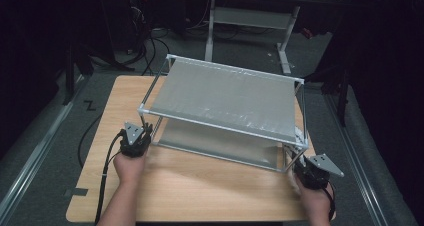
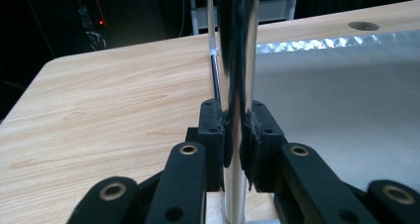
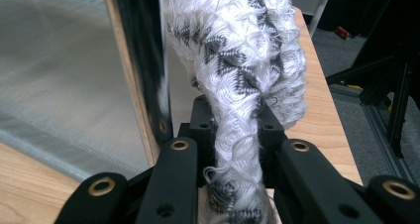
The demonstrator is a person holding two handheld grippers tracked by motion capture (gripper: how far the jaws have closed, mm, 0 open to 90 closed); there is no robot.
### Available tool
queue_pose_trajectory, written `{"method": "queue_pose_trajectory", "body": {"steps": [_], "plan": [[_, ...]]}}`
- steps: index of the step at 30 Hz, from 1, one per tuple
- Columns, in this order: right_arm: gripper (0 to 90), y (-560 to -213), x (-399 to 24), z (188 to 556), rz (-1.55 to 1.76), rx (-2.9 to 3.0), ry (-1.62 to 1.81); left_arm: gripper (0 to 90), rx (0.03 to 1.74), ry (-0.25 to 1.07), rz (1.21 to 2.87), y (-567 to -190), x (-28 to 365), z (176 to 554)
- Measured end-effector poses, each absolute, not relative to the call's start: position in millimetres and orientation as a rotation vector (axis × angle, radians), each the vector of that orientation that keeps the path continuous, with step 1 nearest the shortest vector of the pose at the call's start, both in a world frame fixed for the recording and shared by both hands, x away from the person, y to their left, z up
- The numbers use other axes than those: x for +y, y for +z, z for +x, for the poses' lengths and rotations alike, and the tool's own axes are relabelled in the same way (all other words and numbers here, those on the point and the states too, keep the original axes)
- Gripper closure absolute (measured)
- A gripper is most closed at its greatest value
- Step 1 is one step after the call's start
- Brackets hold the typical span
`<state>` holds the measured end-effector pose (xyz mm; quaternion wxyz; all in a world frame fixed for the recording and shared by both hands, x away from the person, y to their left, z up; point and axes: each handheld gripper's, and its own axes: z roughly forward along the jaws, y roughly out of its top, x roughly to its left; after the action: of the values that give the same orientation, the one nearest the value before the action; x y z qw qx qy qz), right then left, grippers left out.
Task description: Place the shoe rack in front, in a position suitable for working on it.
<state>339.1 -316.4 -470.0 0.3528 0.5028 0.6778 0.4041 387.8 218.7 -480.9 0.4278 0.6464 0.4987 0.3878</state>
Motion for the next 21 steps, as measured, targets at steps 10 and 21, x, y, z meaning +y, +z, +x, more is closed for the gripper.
{"method": "queue_pose_trajectory", "body": {"steps": [10, 21], "plan": [[76.8, -473, -317, 332, 1.293, 1.771, 1.043, 47.9, 1.215, 0.944, 1.673, -486, 224, 341], [76.8, -477, -296, 323, 1.247, 1.850, 1.072, 45.0, 1.004, 0.848, 1.715, -480, 176, 248]]}}
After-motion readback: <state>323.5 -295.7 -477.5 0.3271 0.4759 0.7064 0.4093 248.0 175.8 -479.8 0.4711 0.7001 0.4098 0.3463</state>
